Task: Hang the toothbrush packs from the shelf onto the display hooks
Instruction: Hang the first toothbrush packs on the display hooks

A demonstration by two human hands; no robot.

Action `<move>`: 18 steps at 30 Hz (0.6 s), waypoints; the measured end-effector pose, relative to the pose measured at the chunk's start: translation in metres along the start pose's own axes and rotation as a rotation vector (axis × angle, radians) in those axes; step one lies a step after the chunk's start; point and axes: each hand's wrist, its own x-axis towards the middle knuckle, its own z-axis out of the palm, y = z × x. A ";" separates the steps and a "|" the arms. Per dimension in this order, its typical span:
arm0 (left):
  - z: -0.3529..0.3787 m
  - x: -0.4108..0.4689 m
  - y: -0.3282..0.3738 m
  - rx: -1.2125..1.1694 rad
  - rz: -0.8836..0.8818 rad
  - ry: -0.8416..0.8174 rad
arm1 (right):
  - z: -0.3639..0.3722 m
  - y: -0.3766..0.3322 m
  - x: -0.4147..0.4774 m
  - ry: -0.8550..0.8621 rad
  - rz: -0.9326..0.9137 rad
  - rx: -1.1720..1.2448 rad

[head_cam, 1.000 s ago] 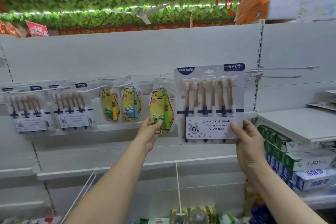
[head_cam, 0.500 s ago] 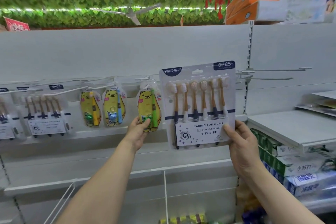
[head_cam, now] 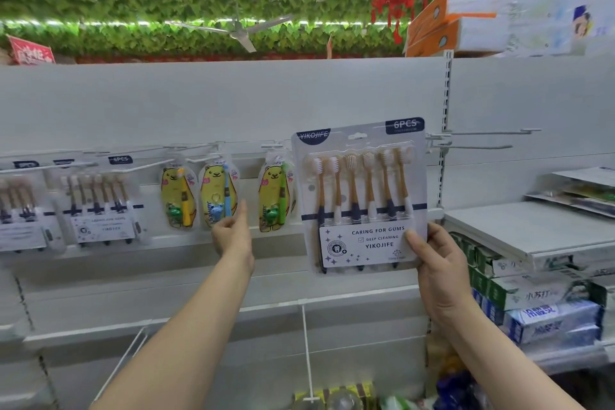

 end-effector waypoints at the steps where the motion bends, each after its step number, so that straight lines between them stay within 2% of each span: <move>1: -0.007 -0.011 0.008 -0.054 0.066 0.060 | 0.004 -0.001 -0.008 0.002 0.004 0.007; 2: -0.016 -0.024 0.017 -0.085 0.122 0.078 | 0.008 0.000 -0.017 0.006 0.011 0.013; 4: -0.036 -0.048 0.036 -0.083 0.197 0.004 | 0.021 0.002 -0.037 0.004 0.020 0.026; 8: -0.084 -0.095 0.079 -0.074 0.226 -0.400 | 0.061 0.011 -0.080 -0.012 0.086 0.030; 10: -0.114 -0.110 0.098 -0.031 0.222 -0.509 | 0.085 0.016 -0.106 -0.030 0.112 0.010; 18: -0.251 -0.128 0.152 0.098 0.296 -0.433 | 0.185 0.021 -0.203 -0.128 0.230 -0.011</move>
